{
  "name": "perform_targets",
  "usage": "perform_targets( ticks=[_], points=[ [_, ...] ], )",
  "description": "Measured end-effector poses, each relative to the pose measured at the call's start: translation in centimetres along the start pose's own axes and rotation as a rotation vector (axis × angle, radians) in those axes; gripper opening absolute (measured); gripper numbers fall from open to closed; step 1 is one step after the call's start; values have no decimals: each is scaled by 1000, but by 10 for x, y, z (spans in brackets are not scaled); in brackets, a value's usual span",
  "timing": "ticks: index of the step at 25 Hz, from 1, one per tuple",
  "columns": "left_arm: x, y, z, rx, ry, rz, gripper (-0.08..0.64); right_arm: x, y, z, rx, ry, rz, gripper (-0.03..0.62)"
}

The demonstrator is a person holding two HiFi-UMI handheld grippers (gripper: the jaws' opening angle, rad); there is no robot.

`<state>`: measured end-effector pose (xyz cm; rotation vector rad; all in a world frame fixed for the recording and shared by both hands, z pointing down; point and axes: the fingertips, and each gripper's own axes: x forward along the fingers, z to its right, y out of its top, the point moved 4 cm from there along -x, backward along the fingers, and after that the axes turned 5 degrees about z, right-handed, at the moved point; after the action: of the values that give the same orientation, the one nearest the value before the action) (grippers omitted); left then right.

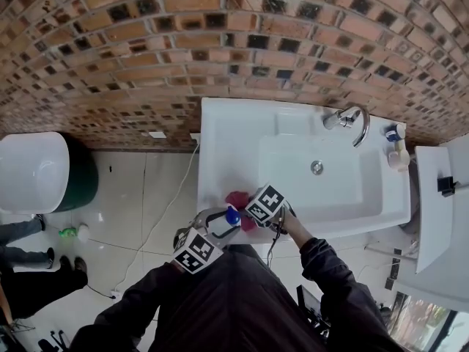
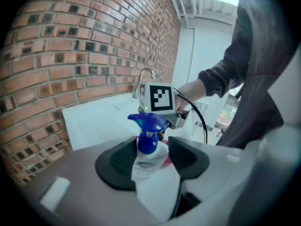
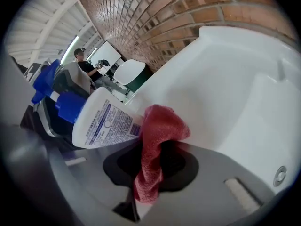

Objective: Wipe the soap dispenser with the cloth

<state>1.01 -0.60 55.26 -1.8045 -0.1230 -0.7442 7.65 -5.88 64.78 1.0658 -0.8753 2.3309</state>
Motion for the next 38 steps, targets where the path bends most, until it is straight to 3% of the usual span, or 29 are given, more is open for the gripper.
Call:
perform_targets(
  ticks=[3,9,14,18,28,38],
  points=[
    [0,1,0,-2,3,4,220,-17,5,-3,4,-19,84,69],
    [-22,9,2,2,32,50,224,-85,13,-38,15,-38,385,70],
    [-59,34,-5,-13,83,164,213,-138,7,-84,-39,-95,603,71],
    [-79,55,-9,-47,76,241,164,-161,0,-112,-58,-163,727,71],
    [-80,60,-3,-50,28,249,164,-171,6,-131,-118,-280,760,69],
    [-84,58,-3,-47,23,251,164,-167,14,-137,-134,-297,748,67]
  ],
)
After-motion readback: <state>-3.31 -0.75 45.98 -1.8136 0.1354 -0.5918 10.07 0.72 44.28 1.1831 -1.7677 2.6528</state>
